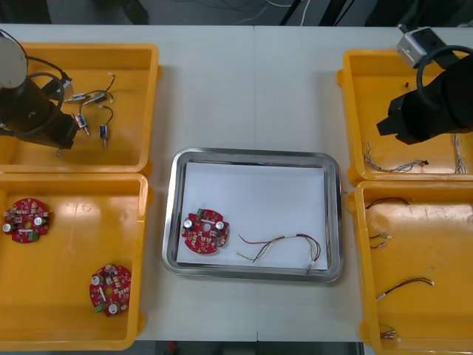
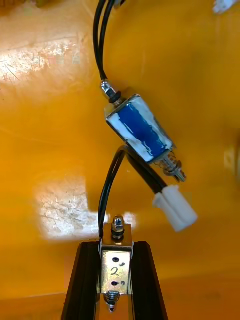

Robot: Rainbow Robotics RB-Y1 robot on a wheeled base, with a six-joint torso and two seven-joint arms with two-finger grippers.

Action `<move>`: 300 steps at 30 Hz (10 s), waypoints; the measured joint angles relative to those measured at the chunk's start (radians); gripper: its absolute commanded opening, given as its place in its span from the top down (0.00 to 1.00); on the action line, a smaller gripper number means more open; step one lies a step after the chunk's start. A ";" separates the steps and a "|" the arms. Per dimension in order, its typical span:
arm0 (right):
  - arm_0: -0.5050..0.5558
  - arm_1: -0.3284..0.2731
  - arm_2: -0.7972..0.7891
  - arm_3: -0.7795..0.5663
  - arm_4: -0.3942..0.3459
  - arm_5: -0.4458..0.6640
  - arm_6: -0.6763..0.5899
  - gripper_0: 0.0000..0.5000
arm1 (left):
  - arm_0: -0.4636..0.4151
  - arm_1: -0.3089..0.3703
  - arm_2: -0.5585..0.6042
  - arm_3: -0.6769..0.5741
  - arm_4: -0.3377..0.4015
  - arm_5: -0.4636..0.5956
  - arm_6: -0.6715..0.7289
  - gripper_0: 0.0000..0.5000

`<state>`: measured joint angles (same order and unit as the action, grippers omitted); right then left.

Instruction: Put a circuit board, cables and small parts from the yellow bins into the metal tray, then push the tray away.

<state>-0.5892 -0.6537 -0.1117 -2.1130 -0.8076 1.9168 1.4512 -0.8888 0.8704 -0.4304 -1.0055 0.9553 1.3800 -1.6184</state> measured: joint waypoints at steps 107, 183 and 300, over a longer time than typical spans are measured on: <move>-0.202 -0.126 -0.026 1.243 0.151 -0.571 0.422 0.00 | 0.079 -0.297 -0.356 -0.727 -0.348 0.127 0.975 0.99; -0.204 -0.120 0.051 1.351 0.099 -0.693 0.422 1.00 | -0.041 -0.223 0.157 -0.473 -0.217 0.462 0.657 0.00; -0.222 0.022 0.790 0.223 0.047 -0.306 0.540 1.00 | -0.056 -0.232 0.113 0.053 -0.232 -0.040 0.342 1.00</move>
<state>-0.8112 -0.6313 0.6785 -1.8904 -0.7606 1.6107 1.9910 -0.9448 0.6387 -0.3171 -0.9521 0.7233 1.3405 -1.2763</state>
